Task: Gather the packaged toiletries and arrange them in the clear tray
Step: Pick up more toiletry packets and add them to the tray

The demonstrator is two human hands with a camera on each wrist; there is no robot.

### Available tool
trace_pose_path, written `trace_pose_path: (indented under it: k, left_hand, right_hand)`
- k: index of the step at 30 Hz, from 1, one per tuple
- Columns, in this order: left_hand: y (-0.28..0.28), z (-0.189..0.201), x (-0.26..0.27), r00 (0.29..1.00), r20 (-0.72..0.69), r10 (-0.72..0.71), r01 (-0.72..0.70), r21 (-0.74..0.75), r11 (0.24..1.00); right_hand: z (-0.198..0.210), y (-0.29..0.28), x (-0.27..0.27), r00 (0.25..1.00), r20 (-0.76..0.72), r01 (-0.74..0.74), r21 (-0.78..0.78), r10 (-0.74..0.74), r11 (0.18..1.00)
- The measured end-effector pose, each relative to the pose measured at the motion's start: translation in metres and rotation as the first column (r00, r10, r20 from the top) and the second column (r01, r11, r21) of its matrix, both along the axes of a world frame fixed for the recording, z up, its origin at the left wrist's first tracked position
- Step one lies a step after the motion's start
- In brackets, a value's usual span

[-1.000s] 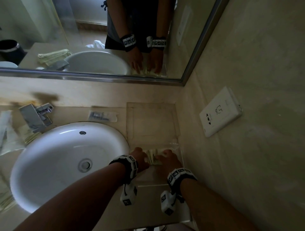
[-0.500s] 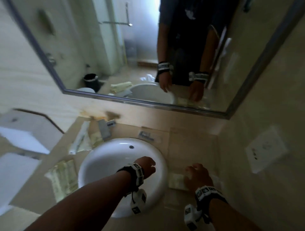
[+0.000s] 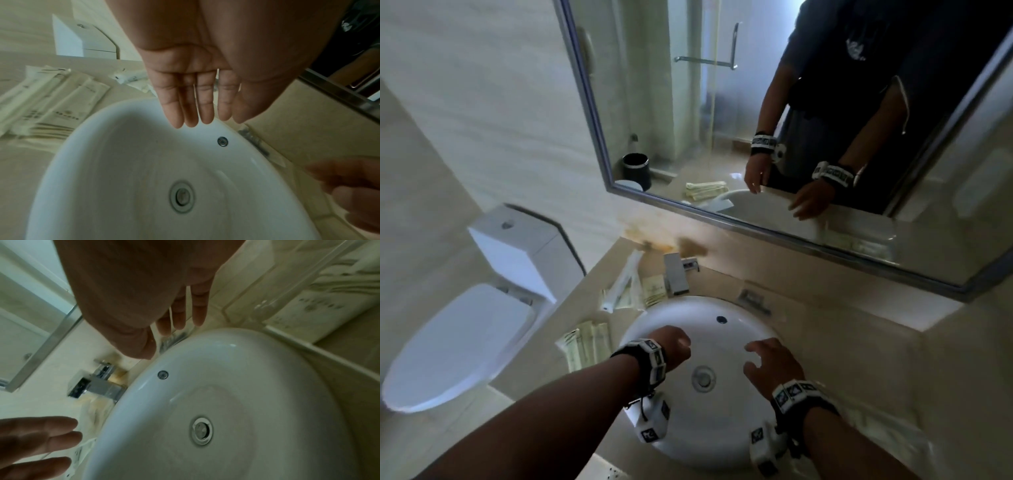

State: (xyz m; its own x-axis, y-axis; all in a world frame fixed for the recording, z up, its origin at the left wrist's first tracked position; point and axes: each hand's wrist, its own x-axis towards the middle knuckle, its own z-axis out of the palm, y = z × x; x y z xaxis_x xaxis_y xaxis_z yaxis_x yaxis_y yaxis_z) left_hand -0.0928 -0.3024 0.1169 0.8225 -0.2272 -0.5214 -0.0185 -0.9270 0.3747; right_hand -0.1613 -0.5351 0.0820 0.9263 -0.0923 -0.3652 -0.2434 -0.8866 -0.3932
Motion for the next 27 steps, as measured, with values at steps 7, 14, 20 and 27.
trace_pose_path:
  k: [7,14,20,27]
  left_hand:
    - [0.086,-0.013,0.047,0.999,-0.045,0.015,-0.014,0.011,1.000]
    - [0.166,-0.021,0.108,0.990,-0.036,0.133,-0.132,0.033,0.991]
    - [0.229,-0.030,0.156,0.978,0.003,0.207,-0.208,0.017,0.978]
    - [0.270,-0.067,0.191,0.974,-0.044,0.220,-0.215,0.110,0.971]
  right_hand:
    - [0.004,0.086,0.059,0.991,-0.081,-0.107,-0.019,0.105,0.994]
    - [0.005,0.167,0.118,0.973,-0.137,-0.189,-0.023,0.184,0.982]
    - [-0.013,0.218,0.165,0.939,-0.238,-0.252,0.012,0.247,0.968]
    - [-0.036,0.251,0.198,0.957,-0.276,-0.112,-0.066,0.090,0.992]
